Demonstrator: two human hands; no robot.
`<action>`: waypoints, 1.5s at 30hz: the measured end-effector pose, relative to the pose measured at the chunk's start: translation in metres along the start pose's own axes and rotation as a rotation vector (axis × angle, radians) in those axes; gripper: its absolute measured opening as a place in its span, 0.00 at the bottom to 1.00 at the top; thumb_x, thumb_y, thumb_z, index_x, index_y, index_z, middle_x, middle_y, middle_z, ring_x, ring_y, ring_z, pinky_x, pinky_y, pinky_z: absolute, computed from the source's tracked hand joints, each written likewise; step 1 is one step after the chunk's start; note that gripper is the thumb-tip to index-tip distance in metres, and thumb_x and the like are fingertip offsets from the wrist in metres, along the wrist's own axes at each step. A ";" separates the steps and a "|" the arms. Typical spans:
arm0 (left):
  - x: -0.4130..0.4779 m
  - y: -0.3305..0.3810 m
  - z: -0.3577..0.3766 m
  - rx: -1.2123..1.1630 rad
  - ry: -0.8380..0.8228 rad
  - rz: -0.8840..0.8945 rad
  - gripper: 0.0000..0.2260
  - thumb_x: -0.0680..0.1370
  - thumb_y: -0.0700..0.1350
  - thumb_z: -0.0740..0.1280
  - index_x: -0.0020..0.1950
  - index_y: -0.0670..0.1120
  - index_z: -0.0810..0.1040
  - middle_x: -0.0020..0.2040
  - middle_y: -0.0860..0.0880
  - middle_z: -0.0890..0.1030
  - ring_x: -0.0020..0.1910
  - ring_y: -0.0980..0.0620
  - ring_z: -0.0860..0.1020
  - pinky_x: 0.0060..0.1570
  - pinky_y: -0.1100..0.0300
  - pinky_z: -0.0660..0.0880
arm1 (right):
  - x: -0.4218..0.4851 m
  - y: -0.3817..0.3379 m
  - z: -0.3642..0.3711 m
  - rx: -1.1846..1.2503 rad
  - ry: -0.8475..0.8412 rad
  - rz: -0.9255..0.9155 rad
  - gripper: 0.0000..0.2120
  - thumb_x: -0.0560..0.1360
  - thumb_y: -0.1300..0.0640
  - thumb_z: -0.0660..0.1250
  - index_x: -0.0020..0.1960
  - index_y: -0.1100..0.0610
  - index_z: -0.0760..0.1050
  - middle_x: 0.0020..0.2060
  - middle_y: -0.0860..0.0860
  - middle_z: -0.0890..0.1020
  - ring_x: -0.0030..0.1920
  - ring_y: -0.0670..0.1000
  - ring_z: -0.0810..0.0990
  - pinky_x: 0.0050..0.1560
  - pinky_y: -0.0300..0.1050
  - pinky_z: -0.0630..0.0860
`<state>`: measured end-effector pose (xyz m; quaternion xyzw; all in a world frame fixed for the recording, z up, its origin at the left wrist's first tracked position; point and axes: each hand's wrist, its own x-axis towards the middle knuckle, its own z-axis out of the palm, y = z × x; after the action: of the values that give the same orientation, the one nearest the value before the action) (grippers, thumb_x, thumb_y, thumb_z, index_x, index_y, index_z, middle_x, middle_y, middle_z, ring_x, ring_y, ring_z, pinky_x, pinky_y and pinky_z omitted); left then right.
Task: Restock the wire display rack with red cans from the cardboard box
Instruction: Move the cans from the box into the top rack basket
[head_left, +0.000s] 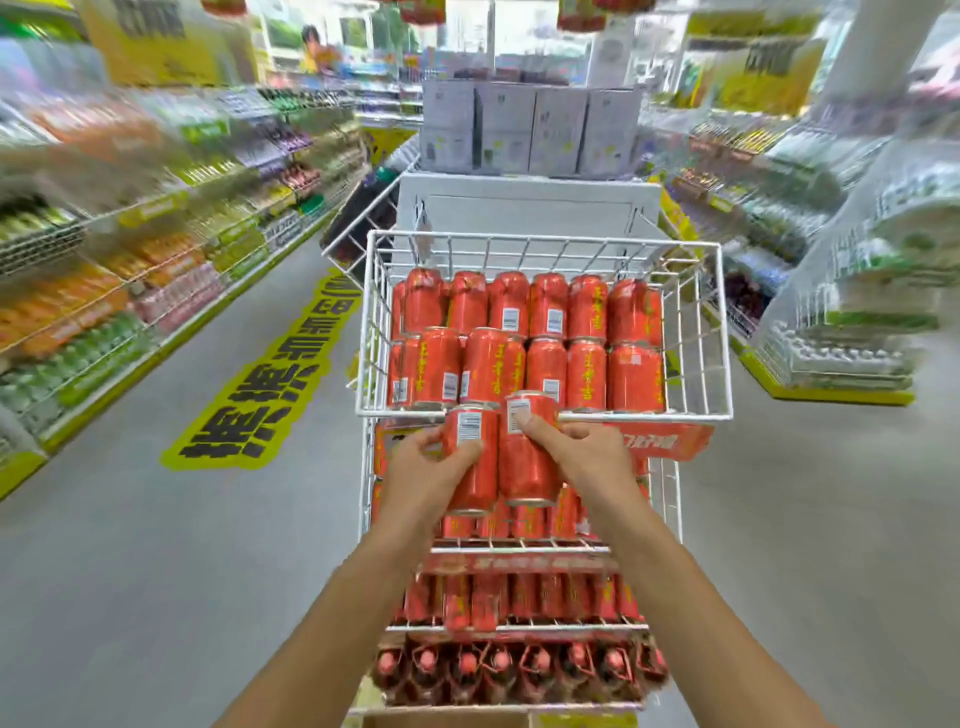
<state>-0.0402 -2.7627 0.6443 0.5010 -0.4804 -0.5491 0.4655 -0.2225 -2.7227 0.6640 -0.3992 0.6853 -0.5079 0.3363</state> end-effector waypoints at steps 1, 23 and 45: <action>0.007 0.010 0.007 0.009 0.023 0.018 0.17 0.70 0.47 0.81 0.57 0.47 0.84 0.46 0.47 0.89 0.43 0.50 0.88 0.42 0.54 0.85 | 0.010 -0.011 -0.004 0.004 0.009 -0.015 0.35 0.57 0.26 0.78 0.40 0.59 0.87 0.34 0.51 0.88 0.42 0.57 0.88 0.49 0.58 0.82; 0.069 0.040 0.119 0.314 0.273 0.185 0.31 0.72 0.60 0.77 0.69 0.47 0.76 0.61 0.50 0.80 0.65 0.47 0.76 0.64 0.46 0.76 | 0.127 -0.015 -0.045 -0.145 0.192 -0.056 0.47 0.63 0.30 0.79 0.72 0.57 0.77 0.67 0.51 0.81 0.66 0.52 0.80 0.58 0.45 0.74; 0.087 0.077 0.117 0.660 0.149 0.307 0.27 0.66 0.55 0.76 0.62 0.49 0.75 0.47 0.54 0.78 0.50 0.48 0.76 0.50 0.51 0.76 | 0.134 -0.027 -0.085 -0.317 0.130 -0.155 0.35 0.63 0.40 0.79 0.65 0.53 0.75 0.39 0.40 0.81 0.33 0.34 0.83 0.27 0.32 0.74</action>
<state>-0.1601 -2.8497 0.7161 0.5850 -0.6659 -0.2504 0.3894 -0.3519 -2.8097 0.7042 -0.4650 0.7442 -0.4426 0.1842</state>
